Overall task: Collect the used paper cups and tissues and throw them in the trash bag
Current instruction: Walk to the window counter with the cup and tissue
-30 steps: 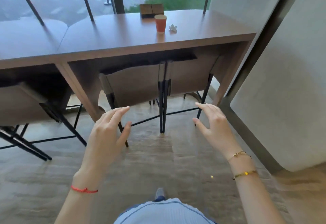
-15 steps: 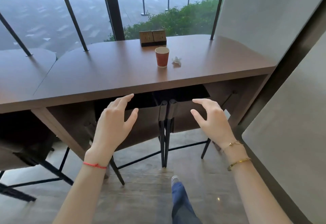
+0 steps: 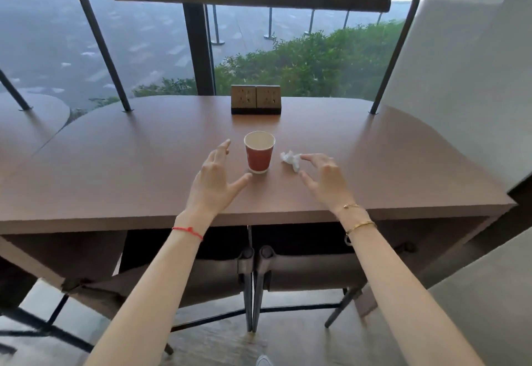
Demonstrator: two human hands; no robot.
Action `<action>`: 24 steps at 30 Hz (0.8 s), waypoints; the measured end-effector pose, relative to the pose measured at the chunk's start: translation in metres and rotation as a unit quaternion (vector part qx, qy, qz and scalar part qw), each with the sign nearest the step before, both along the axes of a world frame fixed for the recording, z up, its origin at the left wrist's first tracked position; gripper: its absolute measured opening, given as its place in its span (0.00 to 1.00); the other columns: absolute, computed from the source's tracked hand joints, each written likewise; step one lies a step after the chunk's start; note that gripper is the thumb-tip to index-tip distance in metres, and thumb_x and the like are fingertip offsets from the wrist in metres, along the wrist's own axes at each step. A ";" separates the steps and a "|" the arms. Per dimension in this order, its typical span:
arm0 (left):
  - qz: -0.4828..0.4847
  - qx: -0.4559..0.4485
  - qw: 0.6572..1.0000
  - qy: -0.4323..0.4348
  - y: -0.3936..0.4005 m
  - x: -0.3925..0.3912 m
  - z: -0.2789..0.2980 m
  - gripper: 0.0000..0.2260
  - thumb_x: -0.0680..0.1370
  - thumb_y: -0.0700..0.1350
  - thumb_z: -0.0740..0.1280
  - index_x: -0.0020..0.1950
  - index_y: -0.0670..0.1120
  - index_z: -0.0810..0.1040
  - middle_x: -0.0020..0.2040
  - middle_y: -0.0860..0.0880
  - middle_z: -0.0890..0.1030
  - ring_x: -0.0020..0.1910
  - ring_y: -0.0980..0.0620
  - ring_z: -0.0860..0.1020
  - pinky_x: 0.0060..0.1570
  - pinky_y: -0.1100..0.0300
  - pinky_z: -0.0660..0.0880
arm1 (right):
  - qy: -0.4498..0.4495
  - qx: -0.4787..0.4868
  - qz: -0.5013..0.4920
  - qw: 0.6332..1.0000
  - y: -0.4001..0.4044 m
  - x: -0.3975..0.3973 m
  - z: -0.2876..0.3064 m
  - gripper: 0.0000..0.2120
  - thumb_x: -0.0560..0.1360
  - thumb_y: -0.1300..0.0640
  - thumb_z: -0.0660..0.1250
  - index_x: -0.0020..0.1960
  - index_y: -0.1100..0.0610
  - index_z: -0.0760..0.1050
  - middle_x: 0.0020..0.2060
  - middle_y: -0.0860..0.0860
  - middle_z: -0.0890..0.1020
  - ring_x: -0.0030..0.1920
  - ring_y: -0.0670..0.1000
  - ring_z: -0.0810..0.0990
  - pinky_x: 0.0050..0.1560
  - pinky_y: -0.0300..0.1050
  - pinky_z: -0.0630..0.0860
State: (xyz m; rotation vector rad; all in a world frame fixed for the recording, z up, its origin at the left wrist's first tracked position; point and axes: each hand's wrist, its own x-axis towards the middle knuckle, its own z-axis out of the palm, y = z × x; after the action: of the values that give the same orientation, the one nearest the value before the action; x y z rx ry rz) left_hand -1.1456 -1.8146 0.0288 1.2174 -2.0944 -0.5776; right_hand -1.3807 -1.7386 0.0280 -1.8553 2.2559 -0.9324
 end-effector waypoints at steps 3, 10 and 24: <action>0.008 0.043 0.999 0.004 -0.024 -0.023 -0.008 0.45 0.69 0.58 0.74 0.78 0.47 0.53 0.72 0.46 0.67 0.67 0.48 0.70 0.63 0.47 0.71 | 0.007 0.035 0.009 0.999 -0.040 -0.013 -0.011 0.17 0.76 0.56 0.65 0.65 0.57 0.73 0.62 0.53 0.76 0.63 0.55 0.70 0.63 0.46 0.67; 0.015 0.084 0.996 0.015 -0.060 -0.050 -0.025 0.50 0.67 0.58 0.76 0.79 0.46 0.50 0.72 0.47 0.67 0.68 0.49 0.69 0.63 0.48 0.70 | 0.048 0.105 0.025 0.993 -0.088 -0.027 -0.037 0.19 0.76 0.54 0.63 0.67 0.51 0.70 0.65 0.50 0.73 0.64 0.55 0.68 0.63 0.50 0.67; 0.053 0.048 0.993 0.095 -0.058 -0.050 -0.021 0.27 0.66 0.53 0.77 0.61 0.53 0.70 0.52 0.57 0.79 0.50 0.60 0.77 0.49 0.60 0.75 | -0.057 0.003 0.013 0.998 -0.075 -0.023 -0.043 0.05 0.75 0.59 0.66 0.48 0.56 0.79 0.44 0.50 0.79 0.48 0.51 0.74 0.45 0.39 0.68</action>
State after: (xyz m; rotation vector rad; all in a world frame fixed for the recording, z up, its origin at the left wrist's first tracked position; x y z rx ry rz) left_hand -1.1957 -1.8722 0.0082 1.2667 -1.8500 -0.7239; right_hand -1.4033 -1.8132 -0.0149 -1.7750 2.1619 -0.9997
